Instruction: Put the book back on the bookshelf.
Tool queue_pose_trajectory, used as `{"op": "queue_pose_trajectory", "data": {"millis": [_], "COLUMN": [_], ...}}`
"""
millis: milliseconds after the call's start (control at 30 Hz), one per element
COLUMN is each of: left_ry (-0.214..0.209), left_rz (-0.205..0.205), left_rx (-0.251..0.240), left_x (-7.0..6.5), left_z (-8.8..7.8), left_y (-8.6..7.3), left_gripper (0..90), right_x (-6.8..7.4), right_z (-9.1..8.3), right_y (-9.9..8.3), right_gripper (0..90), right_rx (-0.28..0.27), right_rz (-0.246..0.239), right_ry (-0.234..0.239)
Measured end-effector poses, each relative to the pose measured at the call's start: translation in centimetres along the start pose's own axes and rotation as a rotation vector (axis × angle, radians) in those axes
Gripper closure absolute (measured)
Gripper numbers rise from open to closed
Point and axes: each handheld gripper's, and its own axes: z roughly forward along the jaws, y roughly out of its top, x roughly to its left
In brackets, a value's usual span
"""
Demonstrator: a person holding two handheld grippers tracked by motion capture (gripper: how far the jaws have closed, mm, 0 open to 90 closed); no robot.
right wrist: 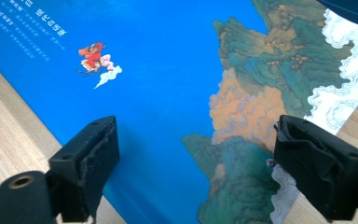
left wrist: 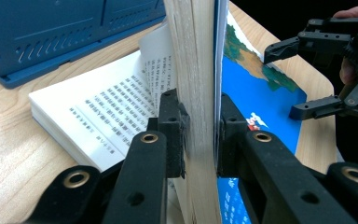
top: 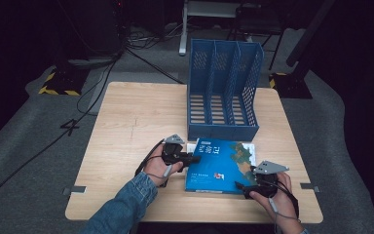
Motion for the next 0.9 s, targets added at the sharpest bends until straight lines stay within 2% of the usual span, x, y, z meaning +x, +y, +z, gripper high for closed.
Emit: {"op": "queue_pose_trajectory", "data": {"millis": [67,133,167,200,333,467,667,800,900], "left_ry": [-0.005,0.001,0.001,0.007,0.021,0.041,0.049,0.055,0.051], "left_rz": [-0.024,-0.03,-0.03,-0.029,-0.077,-0.091,-0.099,-0.108,-0.112], "left_rx": [0.014,0.032,0.032,0.039,0.075,0.105,0.123,0.131,0.135], "left_x": [-0.3,-0.8,-0.8,-1.2,-1.9,-2.5,-3.0,-3.3,-3.5], "left_z": [-0.2,-0.4,-0.4,-0.5,-0.6,-0.6,-0.8,-0.7,-0.8], "left_y": [0.5,1.2,1.2,1.7,3.2,4.1,4.7,5.1,5.4], "left_gripper": [77.9,78.2,78.3,78.3,78.4,78.4,78.4,78.4,78.3], "right_x": [0.4,1.0,1.0,1.5,3.0,4.5,6.2,7.6,8.4], "right_z": [-0.1,-0.2,-0.2,-0.3,-0.8,-0.8,0.5,1.5,2.3], "right_y": [0.2,0.5,0.5,0.7,1.8,3.1,4.4,4.9,5.1], "right_gripper": [17.8,17.8,17.8,17.8,17.3,16.5,16.0,16.1,16.1], "right_rx": [0.003,-0.016,-0.016,-0.026,-0.079,-0.126,-0.158,-0.142,-0.142], "right_rz": [-0.031,-0.061,-0.061,-0.072,-0.117,-0.152,-0.184,-0.247,-0.262], "right_ry": [0.011,0.02,0.02,0.029,0.044,0.071,0.11,0.121,0.117]}}
